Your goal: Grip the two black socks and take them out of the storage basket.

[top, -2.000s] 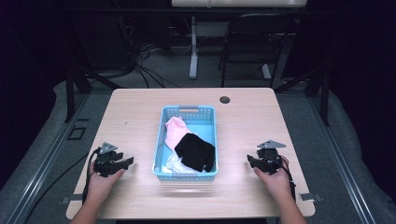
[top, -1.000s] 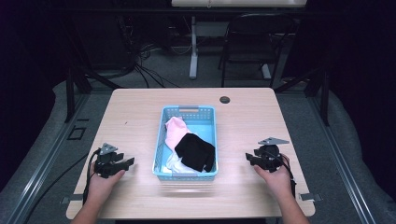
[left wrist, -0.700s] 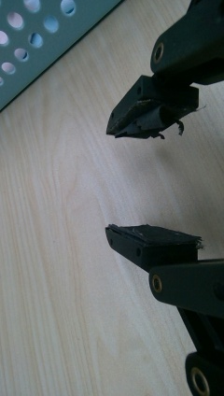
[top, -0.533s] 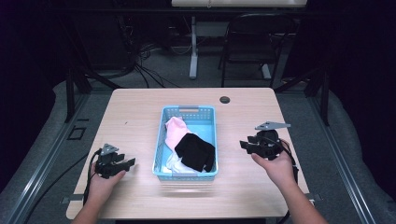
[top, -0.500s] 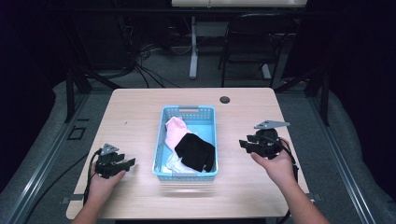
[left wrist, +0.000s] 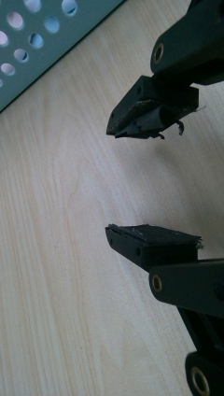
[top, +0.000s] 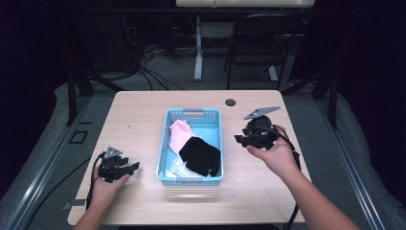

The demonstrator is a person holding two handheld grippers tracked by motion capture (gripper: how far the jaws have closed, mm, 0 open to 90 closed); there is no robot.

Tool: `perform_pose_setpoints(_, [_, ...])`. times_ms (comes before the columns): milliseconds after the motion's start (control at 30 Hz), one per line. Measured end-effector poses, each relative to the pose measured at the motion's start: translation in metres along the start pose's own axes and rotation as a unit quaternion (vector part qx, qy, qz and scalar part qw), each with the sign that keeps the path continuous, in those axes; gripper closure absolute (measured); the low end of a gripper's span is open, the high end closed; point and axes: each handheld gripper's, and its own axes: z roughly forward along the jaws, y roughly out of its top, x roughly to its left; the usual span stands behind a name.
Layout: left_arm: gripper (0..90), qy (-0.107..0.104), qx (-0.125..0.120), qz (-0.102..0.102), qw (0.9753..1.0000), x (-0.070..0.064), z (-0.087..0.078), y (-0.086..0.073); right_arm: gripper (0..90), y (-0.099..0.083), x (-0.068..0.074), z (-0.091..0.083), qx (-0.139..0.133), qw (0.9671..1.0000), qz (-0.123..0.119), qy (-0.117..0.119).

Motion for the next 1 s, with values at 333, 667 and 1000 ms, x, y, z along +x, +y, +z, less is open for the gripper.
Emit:
perform_pose_setpoints(333, [44.7, -0.001, 0.003, 0.000, 1.0000, 0.001, 0.000, 0.000, 58.6, 0.020, 0.027, 0.033, 0.026, 0.9985, -0.041, 0.024])
perform_pose_setpoints(667, [44.7, -0.002, -0.002, -0.001, 1.0000, 0.002, 0.002, 0.000, 55.7, 0.029, 0.057, 0.082, 0.083, 0.9922, -0.076, 0.054])
perform_pose_setpoints(1000, [44.6, -0.003, -0.003, -0.002, 1.0000, 0.002, 0.002, 0.000, 52.4, 0.034, 0.068, 0.113, 0.113, 0.9886, -0.077, 0.064])
